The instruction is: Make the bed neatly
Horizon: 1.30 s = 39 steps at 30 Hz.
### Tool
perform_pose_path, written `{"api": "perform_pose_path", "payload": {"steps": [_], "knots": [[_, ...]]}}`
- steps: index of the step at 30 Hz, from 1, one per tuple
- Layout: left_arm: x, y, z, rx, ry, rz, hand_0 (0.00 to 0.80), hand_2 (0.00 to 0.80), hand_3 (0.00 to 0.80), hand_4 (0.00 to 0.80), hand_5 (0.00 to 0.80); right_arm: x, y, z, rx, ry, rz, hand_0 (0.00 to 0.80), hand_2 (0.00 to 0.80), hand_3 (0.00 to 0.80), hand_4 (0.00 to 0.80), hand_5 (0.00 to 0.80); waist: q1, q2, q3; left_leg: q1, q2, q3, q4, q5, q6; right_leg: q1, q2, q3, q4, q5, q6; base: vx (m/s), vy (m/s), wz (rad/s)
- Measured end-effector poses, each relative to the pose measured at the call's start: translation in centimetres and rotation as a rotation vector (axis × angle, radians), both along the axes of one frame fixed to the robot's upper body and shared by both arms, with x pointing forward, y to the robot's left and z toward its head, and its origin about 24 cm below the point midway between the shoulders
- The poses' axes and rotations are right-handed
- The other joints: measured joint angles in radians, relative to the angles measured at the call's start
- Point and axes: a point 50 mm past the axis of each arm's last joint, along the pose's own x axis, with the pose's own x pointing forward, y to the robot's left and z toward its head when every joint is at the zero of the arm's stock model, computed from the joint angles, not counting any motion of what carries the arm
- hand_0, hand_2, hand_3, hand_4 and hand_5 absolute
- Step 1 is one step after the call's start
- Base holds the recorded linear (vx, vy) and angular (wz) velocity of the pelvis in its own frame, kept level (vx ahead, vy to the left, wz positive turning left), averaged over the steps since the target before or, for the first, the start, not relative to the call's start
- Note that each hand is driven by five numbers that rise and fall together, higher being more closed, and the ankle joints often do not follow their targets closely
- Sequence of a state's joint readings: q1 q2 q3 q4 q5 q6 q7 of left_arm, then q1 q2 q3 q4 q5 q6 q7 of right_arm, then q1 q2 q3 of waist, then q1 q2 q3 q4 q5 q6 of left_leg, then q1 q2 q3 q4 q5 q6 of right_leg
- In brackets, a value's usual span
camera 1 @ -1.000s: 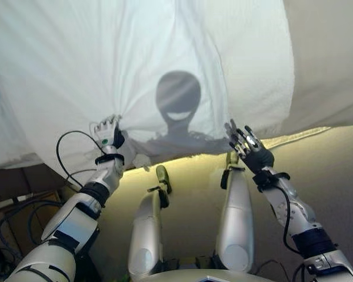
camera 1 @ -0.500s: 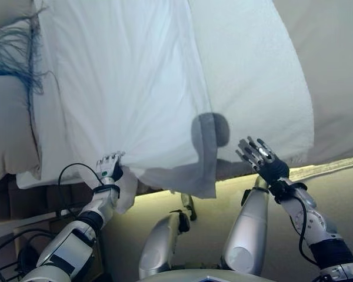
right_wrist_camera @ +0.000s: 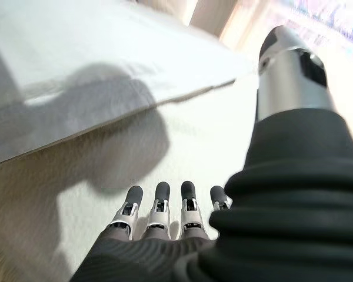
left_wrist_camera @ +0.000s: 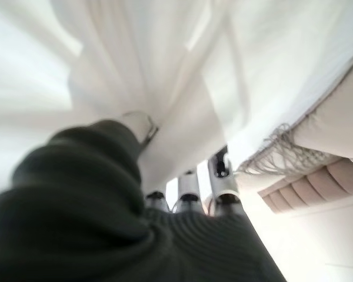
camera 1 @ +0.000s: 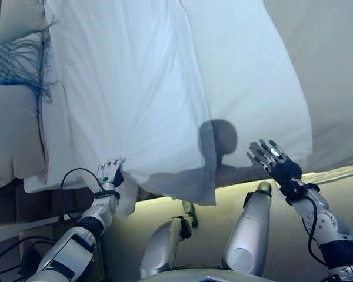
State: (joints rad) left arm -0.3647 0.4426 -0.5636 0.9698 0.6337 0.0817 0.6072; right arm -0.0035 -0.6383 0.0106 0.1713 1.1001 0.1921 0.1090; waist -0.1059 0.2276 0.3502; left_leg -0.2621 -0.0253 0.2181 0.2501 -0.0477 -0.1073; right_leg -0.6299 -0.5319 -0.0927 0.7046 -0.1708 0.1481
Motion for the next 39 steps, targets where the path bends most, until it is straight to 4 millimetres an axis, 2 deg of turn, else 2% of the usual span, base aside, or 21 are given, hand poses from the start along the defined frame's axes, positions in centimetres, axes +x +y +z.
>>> {"api": "perform_pose_path", "payload": {"steps": [5, 10, 14, 17, 22, 23, 24, 27, 32, 36, 39], "knots": [[-0.3, -0.2, -0.3, -0.024, 0.024, -0.021, 0.8, 0.8, 0.8, 0.8, 0.8, -0.3, -0.1, -0.5, -0.017, 0.04, 0.003, 0.0, 0.0, 0.0, 0.0, 0.0, 0.001, 0.009, -0.013, 0.01, -0.007, -0.002, 0.005, 0.0, 0.0, 0.004, -0.013, 0.0, 0.031, -0.02, -0.001, -0.004, 0.019, 0.07], [-0.4, -0.7, -0.8, -0.108, 0.044, 0.017, 0.8, 0.8, 0.8, 0.8, 0.8, -0.3, -0.2, -0.6, -0.028, 0.064, -0.034, 0.0, 0.0, 0.0, 0.0, 0.0, 0.008, 0.012, -0.034, -0.041, 0.01, -0.006, 0.015, 0.006, -0.01, -0.05, 0.003, 0.0, 0.052, -0.033, -0.01, -0.124, -0.103, 0.03], [-0.4, -1.4, -1.1, -0.18, 0.051, 0.062, 0.8, 0.8, 0.8, 0.8, 0.8, -0.2, 0.2, -0.9, -0.015, 0.061, -0.036, 0.0, 0.0, 0.0, 0.0, 0.0, 0.013, -0.007, -0.027, -0.083, 0.042, -0.018, 0.02, 0.014, -0.023, -0.084, 0.034, -0.022, 0.067, -0.037, -0.037, -0.112, -0.143, 0.02], [-0.7, -0.8, -1.4, -0.187, 0.069, 0.106, 0.8, 0.8, 0.8, 0.8, 0.8, 0.2, 1.4, -1.1, 0.014, 0.038, -0.019, 0.0, 0.0, 0.0, 0.0, 0.0, 0.014, -0.036, -0.013, -0.085, 0.069, -0.027, 0.019, 0.015, -0.025, -0.083, 0.065, -0.032, 0.063, -0.04, -0.051, -0.096, -0.137, -0.14], [-1.2, -0.4, -2.2, -0.177, 0.112, 0.139, 0.8, 0.8, 0.8, 0.8, 0.8, 0.3, 2.6, -1.4, 0.067, -0.001, -0.025, 0.0, 0.0, 0.0, 0.0, 0.0, 0.019, -0.072, -0.006, -0.099, 0.088, -0.039, 0.021, 0.02, -0.034, -0.08, 0.083, -0.056, 0.057, -0.042, -0.057, -0.048, -0.087, 0.01], [-1.5, -0.4, -2.5, -0.178, 0.134, 0.145, 0.329, 0.329, 0.329, 0.329, 0.329, 0.3, 2.9, -1.5, 0.078, -0.004, -0.023, 0.0, 0.0, 0.0, 0.0, 0.0, 0.022, -0.078, -0.002, -0.097, 0.088, -0.041, 0.021, 0.02, -0.034, -0.078, 0.084, -0.057, 0.056, -0.041, -0.057, 0.0, -0.032, 0.03], [-1.7, -0.4, -2.7, -0.182, 0.149, 0.15, 0.0, 0.0, 0.0, 0.0, 0.0, 0.3, 3.2, -1.7, 0.083, -0.005, -0.014, 0.0, 0.0, 0.0, 0.0, 0.0, 0.026, -0.082, 0.001, -0.096, 0.089, -0.043, 0.021, 0.021, -0.034, -0.074, 0.084, -0.059, 0.056, -0.041, -0.057, 0.01, -0.028, 0.04], [-3.3, -0.3, -4.3, -0.215, 0.269, 0.188, 0.0, 0.0, 0.0, 0.0, 0.0, 0.0, 3.8, -2.1, 0.108, -0.005, -0.001, 0.0, 0.0, 0.0, 0.0, 0.0, 0.043, -0.085, 0.002, -0.086, 0.09, -0.054, 0.021, 0.021, -0.035, -0.053, 0.081, -0.068, 0.05, -0.042, -0.057, 0.016, -0.021, 0.06], [-8.6, 0.2, -7.6, -0.215, 0.476, 0.254, 0.0, 0.0, 0.0, 0.0, 0.0, 0.0, 4.5, -2.4, 0.118, -0.01, 0.011, 0.0, 0.0, 0.0, 0.0, 0.0, 0.056, -0.092, 0.001, -0.025, 0.088, -0.058, 0.003, 0.021, -0.035, 0.017, 0.073, -0.083, 0.029, -0.044, -0.05, 0.079, -0.004, 0.03], [-10.6, 1.8, -8.1, -0.205, 0.504, 0.345, 0.0, 0.0, 0.0, 0.0, 0.0, -0.3, 4.7, -2.8, 0.112, -0.001, 0.025, 0.0, 0.0, 0.0, 0.0, 0.0, 0.072, -0.094, -0.012, 0.028, 0.082, -0.058, -0.025, 0.021, -0.034, 0.064, 0.064, -0.087, 0.023, -0.048, -0.045, 0.113, -0.005, 0.0], [-11.6, 2.6, -8.3, -0.241, 0.482, 0.42, 0.0, 0.0, 0.0, 0.0, 0.0, -0.9, 4.7, -3.3, 0.112, 0.026, 0.031, 0.0, 0.0, 0.0, 0.0, 0.0, 0.073, -0.09, -0.063, 0.061, 0.075, -0.059, -0.047, 0.023, -0.034, 0.09, 0.057, -0.089, 0.023, -0.057, -0.037, 0.144, -0.022, 0.04]]}}
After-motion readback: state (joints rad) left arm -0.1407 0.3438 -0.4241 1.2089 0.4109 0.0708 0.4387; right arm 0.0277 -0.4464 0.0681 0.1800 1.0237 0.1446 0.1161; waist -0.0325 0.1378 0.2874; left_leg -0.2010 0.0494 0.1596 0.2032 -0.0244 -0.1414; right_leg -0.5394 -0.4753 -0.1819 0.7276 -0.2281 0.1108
